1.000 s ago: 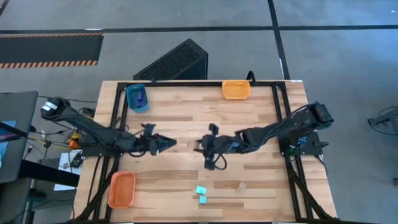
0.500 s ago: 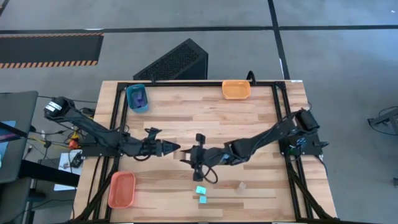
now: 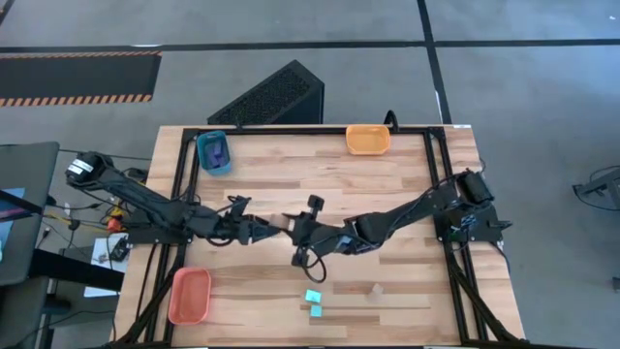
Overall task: Sort & place blocks by color
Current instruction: Put the top right brown block into the orange bin
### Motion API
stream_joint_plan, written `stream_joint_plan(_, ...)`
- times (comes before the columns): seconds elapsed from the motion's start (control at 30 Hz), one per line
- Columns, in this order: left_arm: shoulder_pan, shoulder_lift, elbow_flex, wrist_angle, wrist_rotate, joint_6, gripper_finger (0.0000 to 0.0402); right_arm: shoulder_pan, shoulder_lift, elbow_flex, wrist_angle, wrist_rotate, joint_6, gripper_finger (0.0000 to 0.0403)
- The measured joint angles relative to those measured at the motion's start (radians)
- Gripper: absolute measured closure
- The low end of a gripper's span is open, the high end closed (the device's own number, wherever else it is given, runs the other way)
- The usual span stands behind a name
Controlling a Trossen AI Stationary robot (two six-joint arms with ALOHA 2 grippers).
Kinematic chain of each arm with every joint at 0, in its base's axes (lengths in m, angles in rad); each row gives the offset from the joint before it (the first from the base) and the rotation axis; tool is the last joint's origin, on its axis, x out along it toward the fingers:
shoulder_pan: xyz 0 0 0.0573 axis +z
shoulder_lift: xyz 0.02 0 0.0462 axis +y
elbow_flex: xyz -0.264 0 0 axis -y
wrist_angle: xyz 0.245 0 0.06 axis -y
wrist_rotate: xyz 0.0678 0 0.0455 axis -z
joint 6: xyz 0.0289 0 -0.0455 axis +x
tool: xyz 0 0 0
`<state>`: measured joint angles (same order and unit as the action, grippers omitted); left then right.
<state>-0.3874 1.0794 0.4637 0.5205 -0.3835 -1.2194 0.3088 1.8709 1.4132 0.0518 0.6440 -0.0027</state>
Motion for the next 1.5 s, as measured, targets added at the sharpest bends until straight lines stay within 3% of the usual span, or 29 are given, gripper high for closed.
stream_joint_plan(0.33, 0.065, 0.000, 0.000, 0.001, 0.027, 0.003, 0.0229, -0.011, 0.000, 0.000, 0.033, -0.038, -0.077, 0.0286)
stream_joint_plan(0.67, 0.108, -0.002, 0.000, 0.002, 0.074, 0.036, 0.0358, -0.023, -0.001, -0.002, 0.007, -0.029, -0.114, 0.0282)
stream_joint_plan(0.73, 0.115, -0.001, 0.000, -0.007, 0.099, 0.048, 0.0358, -0.030, -0.002, -0.001, -0.015, -0.039, -0.052, 0.0248)
stream_joint_plan(0.83, 0.120, -0.011, 0.002, -0.062, 0.158, 0.064, 0.0358, -0.046, -0.032, -0.001, -0.129, -0.065, 0.111, 0.0162)
stream_joint_plan(0.93, 0.091, -0.040, 0.003, -0.214, 0.263, 0.059, 0.0358, -0.060, -0.072, -0.001, -0.279, -0.085, 0.267, 0.0094)
stream_joint_plan(1.07, 0.025, -0.095, 0.002, -0.423, 0.377, -0.012, 0.0358, -0.074, -0.124, -0.001, -0.467, -0.074, 0.346, 0.0052)
stream_joint_plan(1.27, -0.171, -0.153, 0.115, -0.864, 0.486, -0.144, 0.0358, -0.063, -0.195, -0.065, -0.597, -0.101, 0.449, 0.0061)
stream_joint_plan(1.4, -0.343, -0.146, 0.227, -1.142, 0.510, -0.231, 0.0358, -0.062, -0.241, -0.204, -0.530, -0.141, 0.566, 0.0078)
stream_joint_plan(1.5, -0.467, -0.127, 0.262, -1.241, 0.495, -0.339, 0.0358, -0.049, -0.265, -0.316, -0.425, -0.209, 0.662, 0.0085)
